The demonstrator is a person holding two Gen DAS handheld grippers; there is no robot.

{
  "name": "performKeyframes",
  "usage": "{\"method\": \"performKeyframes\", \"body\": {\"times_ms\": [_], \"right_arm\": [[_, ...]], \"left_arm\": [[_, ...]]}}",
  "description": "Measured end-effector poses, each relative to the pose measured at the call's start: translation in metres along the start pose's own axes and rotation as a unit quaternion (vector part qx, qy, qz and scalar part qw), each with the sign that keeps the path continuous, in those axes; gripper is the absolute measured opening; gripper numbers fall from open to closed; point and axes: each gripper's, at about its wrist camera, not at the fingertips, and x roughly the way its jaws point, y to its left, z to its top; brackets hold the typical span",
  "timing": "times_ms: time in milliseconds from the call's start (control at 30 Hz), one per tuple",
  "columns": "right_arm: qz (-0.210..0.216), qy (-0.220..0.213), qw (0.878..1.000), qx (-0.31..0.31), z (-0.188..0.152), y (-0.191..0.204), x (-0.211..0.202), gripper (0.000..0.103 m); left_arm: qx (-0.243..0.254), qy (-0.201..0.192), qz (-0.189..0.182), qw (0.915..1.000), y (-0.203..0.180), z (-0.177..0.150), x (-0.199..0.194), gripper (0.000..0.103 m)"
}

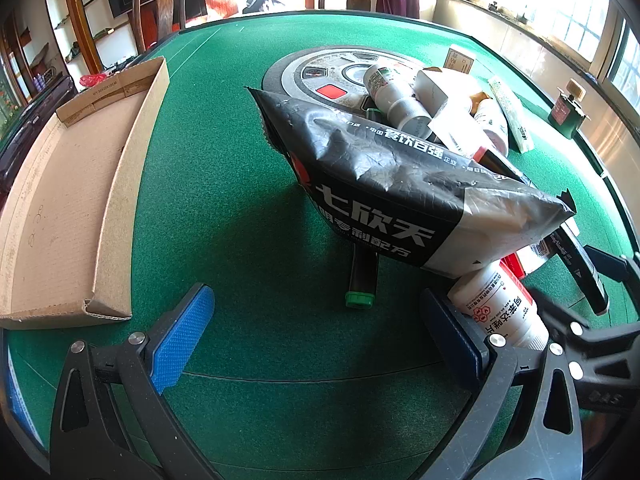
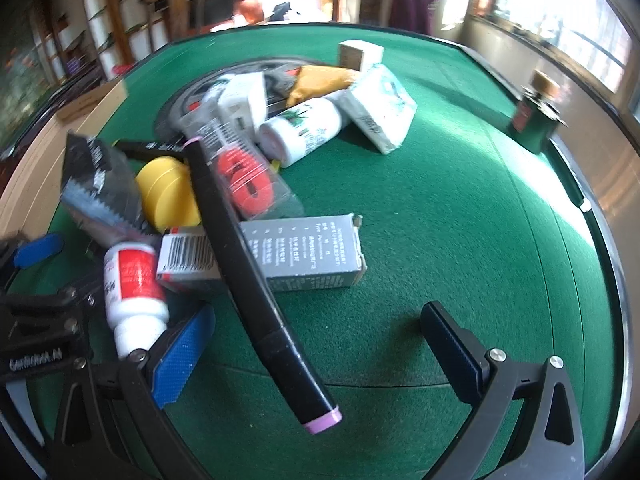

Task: Organize objects

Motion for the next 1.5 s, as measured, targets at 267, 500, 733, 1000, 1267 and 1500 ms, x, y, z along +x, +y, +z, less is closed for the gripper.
{"method": "performKeyframes", "body": {"times_ms": [267,500,733,1000,1267,1500], "right_arm": [[0.032,-0.055,0.998,-0.028,-0.024,-0.024,-0.046,0.103],[0.023,-0.159,0.983,-0.093,-0.035,-0.007,-0.083,0.103],[0.046,-0.169,0.976,-0.131,-0.031,0.019,-0.082,0.101],[0.089,-0.139,0.972,-0.167,-0.012,0.063,-0.056,0.091],[0.086,-0.093,0.975,-0.180,0.000,0.072,-0.022,0.062],[0.067,-0.079,0.975,-0.199,0.002,0.083,-0.008,0.045]], "left_arm": [[0.000,0.000,0.000,1.0000,0.000,0.001,0.000,0.103],[0.010,0.000,-0.005,0.9999,0.000,-0.001,-0.001,0.103],[0.054,0.027,-0.075,0.9953,0.035,-0.016,-0.023,0.103],[0.048,-0.005,-0.134,0.9899,0.047,-0.030,-0.048,0.088],[0.042,-0.023,-0.146,0.9882,0.058,-0.032,-0.057,0.086],[0.035,-0.021,-0.154,0.9872,0.063,-0.032,-0.057,0.086]]}}
